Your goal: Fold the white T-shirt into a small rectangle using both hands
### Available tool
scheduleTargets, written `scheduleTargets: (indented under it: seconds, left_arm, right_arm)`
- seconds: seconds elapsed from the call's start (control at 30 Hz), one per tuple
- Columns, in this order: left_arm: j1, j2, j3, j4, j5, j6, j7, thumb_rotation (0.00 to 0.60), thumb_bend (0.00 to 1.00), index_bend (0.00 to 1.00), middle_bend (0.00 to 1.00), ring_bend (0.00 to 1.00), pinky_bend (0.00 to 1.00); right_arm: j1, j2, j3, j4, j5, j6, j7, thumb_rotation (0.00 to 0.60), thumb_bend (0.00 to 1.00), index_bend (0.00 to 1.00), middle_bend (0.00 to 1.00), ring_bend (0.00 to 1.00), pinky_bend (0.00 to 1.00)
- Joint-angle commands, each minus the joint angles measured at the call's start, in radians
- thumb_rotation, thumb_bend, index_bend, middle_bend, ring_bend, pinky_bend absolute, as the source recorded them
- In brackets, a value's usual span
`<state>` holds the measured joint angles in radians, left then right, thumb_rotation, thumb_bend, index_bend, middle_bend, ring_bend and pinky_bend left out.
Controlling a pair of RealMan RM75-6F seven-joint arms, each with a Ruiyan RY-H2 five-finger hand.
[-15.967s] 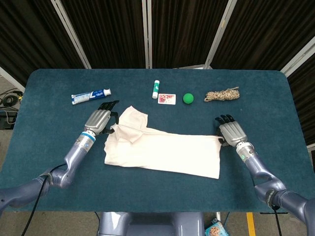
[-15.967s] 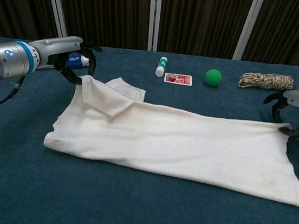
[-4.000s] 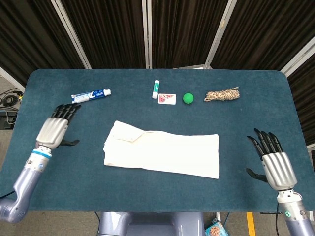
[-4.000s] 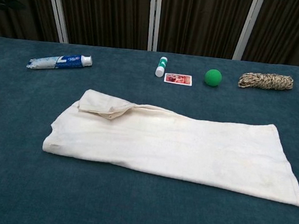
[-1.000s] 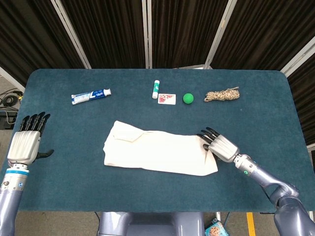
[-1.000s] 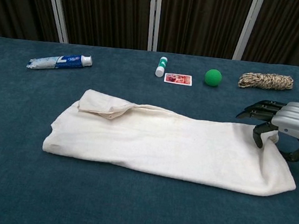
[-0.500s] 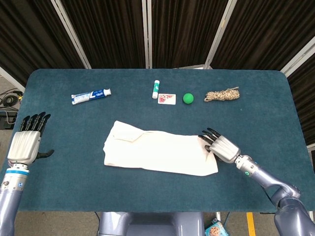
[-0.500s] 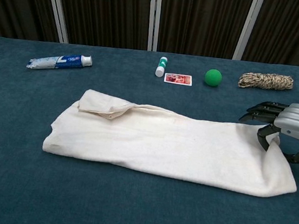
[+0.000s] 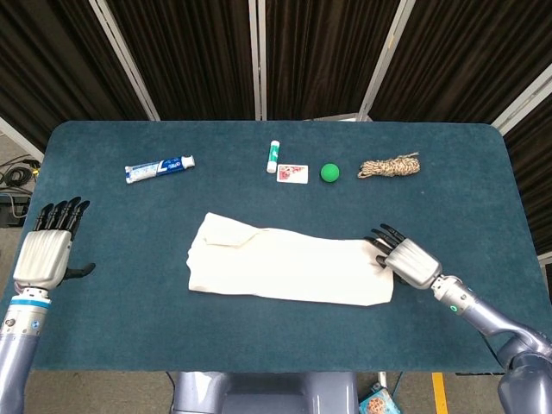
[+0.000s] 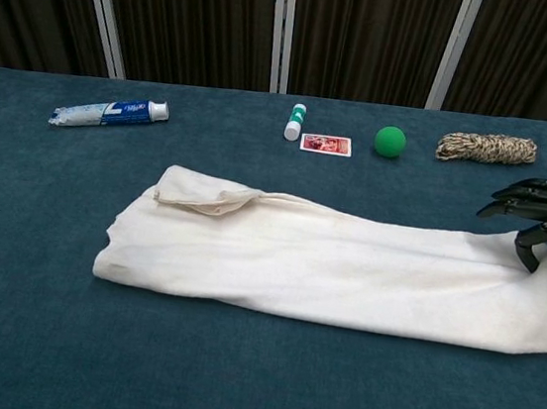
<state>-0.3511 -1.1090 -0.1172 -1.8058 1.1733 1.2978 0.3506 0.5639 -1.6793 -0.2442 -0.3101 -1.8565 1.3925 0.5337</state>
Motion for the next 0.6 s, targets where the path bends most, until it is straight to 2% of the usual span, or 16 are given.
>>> scheduleTargets:
  seconds: [0.03, 0.23, 0.6]
  left_arm:
    - [0.000, 0.000, 0.003, 0.001, 0.007, -0.001, 0.003, 0.600, 0.00, 0.00, 0.00, 0.00, 0.00]
    - [0.002, -0.002, 0.006, -0.002, 0.016, 0.001, 0.008, 0.600, 0.00, 0.00, 0.00, 0.00, 0.00]
    - [0.010, 0.008, 0.005, -0.013, 0.026, 0.006, -0.004, 0.600, 0.00, 0.00, 0.00, 0.00, 0.00]
  right_arm:
    - [-0.016, 0.023, -0.003, -0.008, 0.004, 0.010, -0.005, 0.600, 0.39, 0.70, 0.11, 0.00, 0.00]
    - [-0.049, 0.075, -0.015, -0.007, 0.005, 0.020, -0.017, 0.600, 0.39, 0.70, 0.11, 0.00, 0.00]
    - [-0.112, 0.140, -0.025, 0.036, 0.025, -0.044, -0.031, 0.600, 0.39, 0.71, 0.11, 0.00, 0.00]
